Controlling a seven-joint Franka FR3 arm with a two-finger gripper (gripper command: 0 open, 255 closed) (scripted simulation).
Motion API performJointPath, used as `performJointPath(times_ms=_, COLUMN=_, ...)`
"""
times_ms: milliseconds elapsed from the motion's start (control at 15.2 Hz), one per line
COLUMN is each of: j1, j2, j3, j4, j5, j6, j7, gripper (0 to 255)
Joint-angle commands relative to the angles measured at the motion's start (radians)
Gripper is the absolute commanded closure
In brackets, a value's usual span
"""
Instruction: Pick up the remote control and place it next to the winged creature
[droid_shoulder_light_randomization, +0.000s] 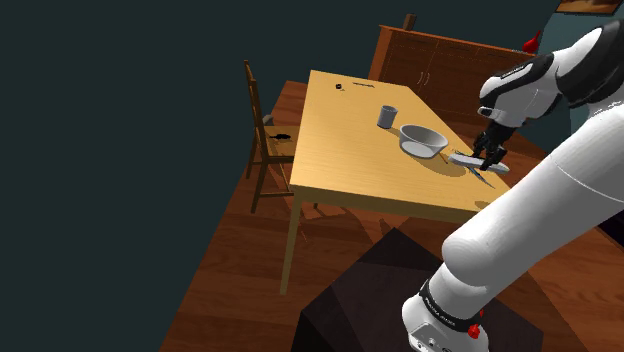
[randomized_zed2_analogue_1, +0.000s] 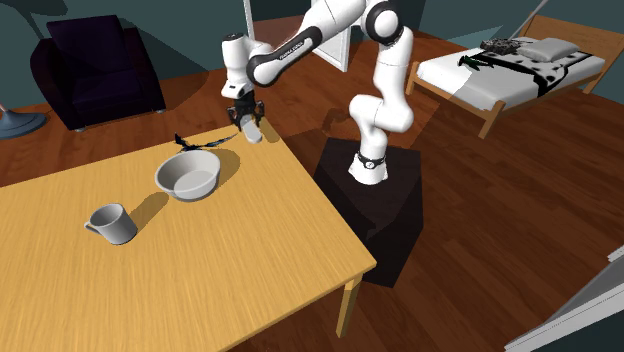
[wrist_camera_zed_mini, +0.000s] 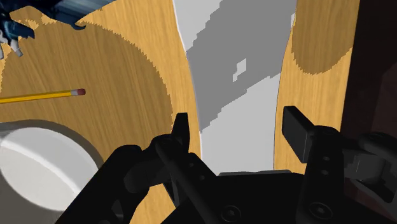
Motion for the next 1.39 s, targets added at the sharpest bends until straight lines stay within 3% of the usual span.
performJointPath(times_ms=0, j1=-0.006, j2=0.027, j3=-0.029, j4=0.016, j5=0.024, j6=0.005, j7=-0.051, gripper=255)
performJointPath(times_ms=528, j1=-0.002, j2=0.108, j3=-0.053, j4=-0.046, j5=0.1, j6=0.115, j7=-0.107, gripper=255)
performJointPath(times_ms=1122, j1=-0.016, j2=0.229, j3=-0.05, j4=-0.097, j5=0.236, j6=0.229, j7=-0.205, gripper=255)
performJointPath(times_ms=1320, j1=-0.018, j2=0.229, j3=-0.048, j4=-0.097, j5=0.236, j6=0.229, j7=-0.205, gripper=255)
